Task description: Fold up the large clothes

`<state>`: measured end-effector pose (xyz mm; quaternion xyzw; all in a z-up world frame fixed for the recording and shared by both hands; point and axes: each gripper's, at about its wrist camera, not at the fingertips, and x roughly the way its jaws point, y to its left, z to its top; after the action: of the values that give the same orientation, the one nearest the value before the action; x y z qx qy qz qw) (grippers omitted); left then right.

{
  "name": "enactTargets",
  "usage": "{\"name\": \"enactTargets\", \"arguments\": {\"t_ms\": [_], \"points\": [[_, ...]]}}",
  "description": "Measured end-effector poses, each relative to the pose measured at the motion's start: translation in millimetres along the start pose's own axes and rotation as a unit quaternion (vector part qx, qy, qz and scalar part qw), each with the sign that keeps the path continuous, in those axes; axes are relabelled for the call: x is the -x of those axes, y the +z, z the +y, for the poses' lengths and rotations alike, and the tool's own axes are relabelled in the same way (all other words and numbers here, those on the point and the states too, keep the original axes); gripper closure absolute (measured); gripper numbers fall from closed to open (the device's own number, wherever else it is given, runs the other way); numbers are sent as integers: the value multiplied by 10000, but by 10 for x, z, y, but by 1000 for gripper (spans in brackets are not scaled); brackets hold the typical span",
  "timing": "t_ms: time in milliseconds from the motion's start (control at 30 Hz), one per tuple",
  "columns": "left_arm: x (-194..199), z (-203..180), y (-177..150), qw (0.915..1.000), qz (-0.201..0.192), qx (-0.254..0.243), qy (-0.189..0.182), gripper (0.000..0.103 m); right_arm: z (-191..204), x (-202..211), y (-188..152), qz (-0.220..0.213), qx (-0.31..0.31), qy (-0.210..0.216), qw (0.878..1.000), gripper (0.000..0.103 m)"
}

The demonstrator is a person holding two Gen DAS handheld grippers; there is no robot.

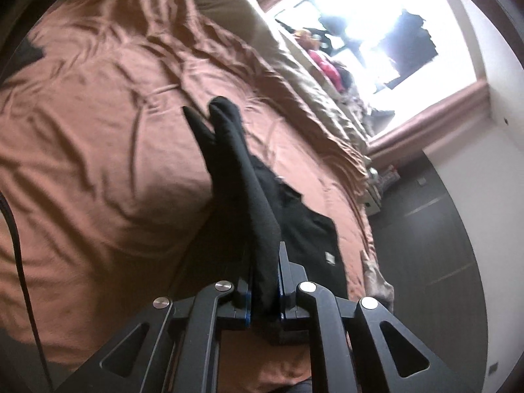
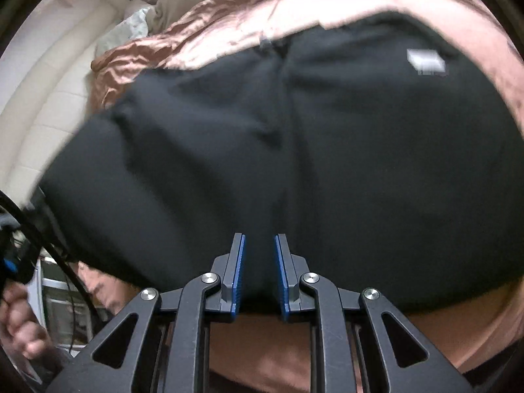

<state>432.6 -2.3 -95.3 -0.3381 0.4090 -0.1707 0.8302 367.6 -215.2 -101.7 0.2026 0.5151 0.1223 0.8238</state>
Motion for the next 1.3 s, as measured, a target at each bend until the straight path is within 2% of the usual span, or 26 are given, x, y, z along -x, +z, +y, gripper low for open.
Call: {"name": "enactTargets", "arguments": {"t_ms": [100, 200, 400, 533, 633, 700, 867, 967, 1000, 1067, 1133, 1167, 1200, 1233, 1267, 1300], "points": [[-64, -257, -1, 9996, 93, -253, -128, 93, -90, -120, -103, 234, -88, -41, 9997, 88], [-108, -510, -30, 9982, 102, -550, -194, 93, -200, -63, -85, 232, -220, 99, 9994, 88], [-271, -1055, -80, 9935, 292, -1030, -377, 93, -473, 417, -10, -265, -301, 329, 9987, 88], [-443, -1394, -183, 9892, 449, -1315, -466, 93, -823, 783, -15, -653, -556, 403, 9955, 87], [-627, -1613, -271, 9854, 606, -1517, -489, 93, -1050, 1045, -142, -920, -760, 462, 9918, 71], [-764, -1763, -347, 9821, 731, -1663, -508, 93, -1235, 1208, -157, -1134, -897, 492, 9883, 49], [-1121, -2096, -598, 9729, 1063, -1993, -484, 93, -1652, 1518, -425, -1549, -1298, 503, 9781, 48], [-1405, -2280, -814, 9631, 1413, -2247, -443, 92, -1873, 1667, -554, -1693, -1528, 437, 9727, 48], [-1480, -2333, -876, 9587, 1565, -2335, -430, 89, -1893, 1674, -622, -1718, -1597, 423, 9712, 48], [-1655, -2432, -1046, 9444, 2002, -2575, -415, 77, -2002, 1737, -723, -1763, -1736, 434, 9679, 48], [-1710, -2455, -1127, 9371, 2171, -2679, -535, 69, -2072, 1773, -770, -1786, -1832, 485, 9655, 48], [-1706, -2449, -1144, 9359, 2183, -2705, -571, 58, -2072, 1793, -785, -1795, -1856, 503, 9648, 47], [-1687, -2418, -1131, 9372, 2130, -2712, -531, 52, -2101, 1809, -805, -1804, -1874, 524, 9642, 40], [-1664, -2374, -1107, 9396, 2053, -2697, -468, 40, -2116, 1816, -805, -1823, -1891, 561, 9633, 36], [-1633, -2314, -1063, 9428, 1954, -2671, -398, 35, -2128, 1813, -799, -1840, -1899, 591, 9626, 32], [-1597, -2238, -1013, 9458, 1860, -2644, -328, 35, -2130, 1805, -781, -1861, -1903, 627, 9619, 32]]}}
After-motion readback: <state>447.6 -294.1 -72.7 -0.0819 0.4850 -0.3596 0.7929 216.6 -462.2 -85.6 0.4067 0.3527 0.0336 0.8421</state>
